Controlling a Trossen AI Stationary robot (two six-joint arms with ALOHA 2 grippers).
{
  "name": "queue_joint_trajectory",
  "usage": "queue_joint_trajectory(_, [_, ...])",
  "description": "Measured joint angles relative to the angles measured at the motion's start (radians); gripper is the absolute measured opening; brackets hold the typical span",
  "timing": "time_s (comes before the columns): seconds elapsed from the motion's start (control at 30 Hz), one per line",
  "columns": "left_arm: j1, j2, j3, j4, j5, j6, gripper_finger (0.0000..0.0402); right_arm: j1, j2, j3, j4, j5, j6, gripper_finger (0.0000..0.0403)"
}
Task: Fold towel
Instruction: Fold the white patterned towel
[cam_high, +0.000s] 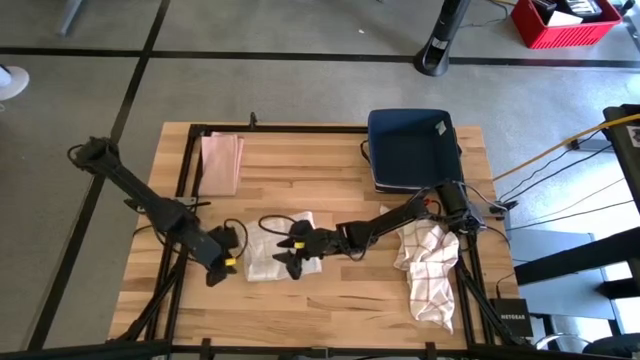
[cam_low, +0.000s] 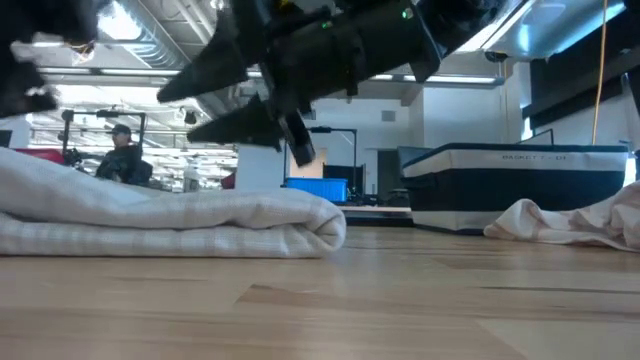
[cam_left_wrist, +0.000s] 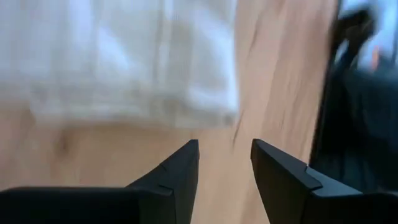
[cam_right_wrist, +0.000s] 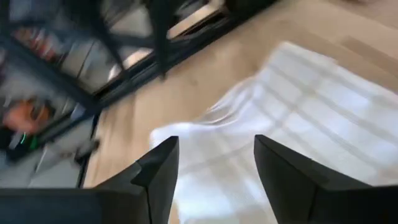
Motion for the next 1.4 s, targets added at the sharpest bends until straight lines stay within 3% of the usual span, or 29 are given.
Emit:
queue_joint_trajectory(0.13, [-0.001, -0.056, -0.018, 0.151, -0.340, 0.114, 0.0140, -0.012, -0.043, 0.000, -0.091, -0.094, -0.198, 0.0205])
queue_joint_trajectory(0.23, [0.012, -0.019, -0.073, 0.305, -0.453, 0.190, 0.0140, -0.011, -0.048, 0.001, -0.167, -0.103, -0.344, 0.0204])
queue_joint_trajectory(0.4, [0.044, 0.114, -0.161, 0.464, -0.453, 0.195, 0.0140, 0.007, 0.025, -0.001, -0.168, -0.123, -0.464, 0.0204])
queue_joint_trajectory(0.67, [0.050, 0.321, -0.183, 0.340, -0.309, 0.036, 0.0140, 0.015, 0.086, 0.001, -0.201, -0.131, -0.590, 0.0204])
queue_joint_trajectory(0.8, [0.051, 0.327, -0.175, 0.307, -0.291, -0.021, 0.0140, 0.015, 0.079, 0.002, -0.200, -0.127, -0.591, 0.0204])
queue_joint_trajectory(0.93, [0.053, 0.256, -0.128, 0.254, -0.239, 0.031, 0.0140, 0.015, 0.060, 0.035, -0.262, -0.122, -0.587, 0.0204])
queue_joint_trajectory(1.13, [0.045, 0.160, -0.076, 0.366, -0.277, 0.118, 0.0140, 0.009, -0.008, 0.100, -0.355, -0.097, -0.581, 0.0204])
queue_joint_trajectory(1.4, [-0.005, 0.324, -0.075, 0.481, -0.246, 0.091, 0.0140, -0.040, 0.002, 0.080, -0.378, 0.121, -0.581, 0.0204])
